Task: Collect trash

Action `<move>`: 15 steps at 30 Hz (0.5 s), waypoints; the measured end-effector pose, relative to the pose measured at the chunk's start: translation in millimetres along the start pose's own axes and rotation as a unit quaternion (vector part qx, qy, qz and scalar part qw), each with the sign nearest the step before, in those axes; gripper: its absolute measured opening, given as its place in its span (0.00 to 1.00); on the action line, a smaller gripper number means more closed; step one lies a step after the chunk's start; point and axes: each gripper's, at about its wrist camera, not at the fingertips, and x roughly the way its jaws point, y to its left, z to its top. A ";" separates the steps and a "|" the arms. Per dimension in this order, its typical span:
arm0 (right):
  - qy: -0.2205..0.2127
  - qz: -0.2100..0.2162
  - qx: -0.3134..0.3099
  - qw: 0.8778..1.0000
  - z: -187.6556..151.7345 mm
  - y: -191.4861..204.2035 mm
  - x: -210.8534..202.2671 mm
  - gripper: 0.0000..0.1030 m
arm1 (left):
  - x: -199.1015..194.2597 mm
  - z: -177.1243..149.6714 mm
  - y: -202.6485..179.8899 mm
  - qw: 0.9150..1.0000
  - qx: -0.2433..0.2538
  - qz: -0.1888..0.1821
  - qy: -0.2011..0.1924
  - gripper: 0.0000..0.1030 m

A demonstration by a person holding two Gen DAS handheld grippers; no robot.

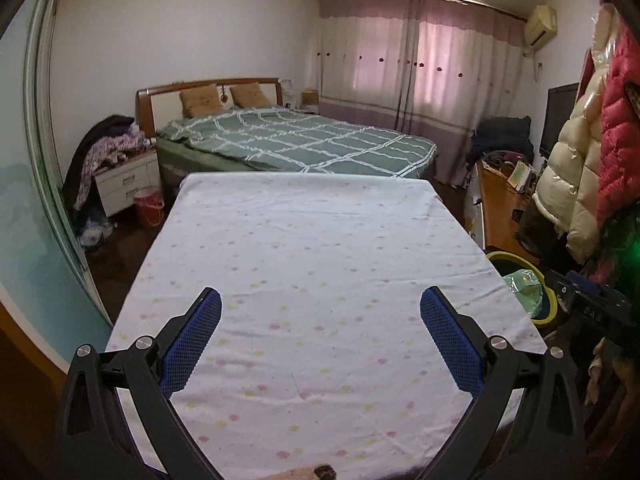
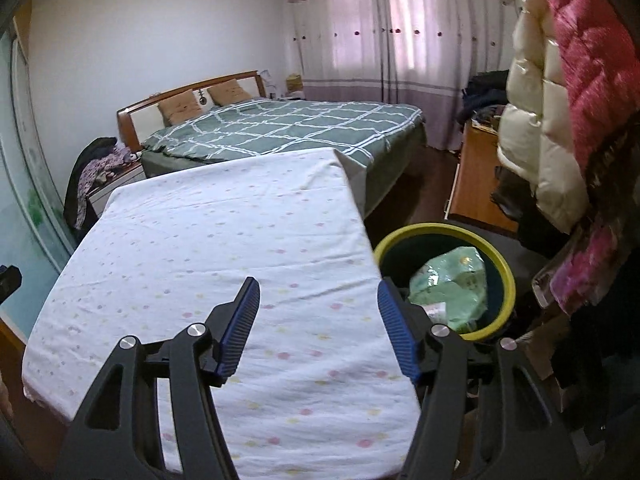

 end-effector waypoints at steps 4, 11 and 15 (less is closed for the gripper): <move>0.002 0.004 -0.004 1.000 1.2 4.3 3.8 0.57 | 0.5 -6.1 4.3 1.000 0.001 0.001 0.007 0.95; -0.004 -0.002 0.001 1.000 1.5 -0.4 0.2 0.57 | 1.8 -4.5 -10.1 1.000 0.004 -0.003 0.003 0.95; -0.007 -0.002 0.003 1.000 1.6 -2.4 -2.9 0.57 | 1.1 -3.4 -12.7 1.000 0.007 -0.004 0.002 0.95</move>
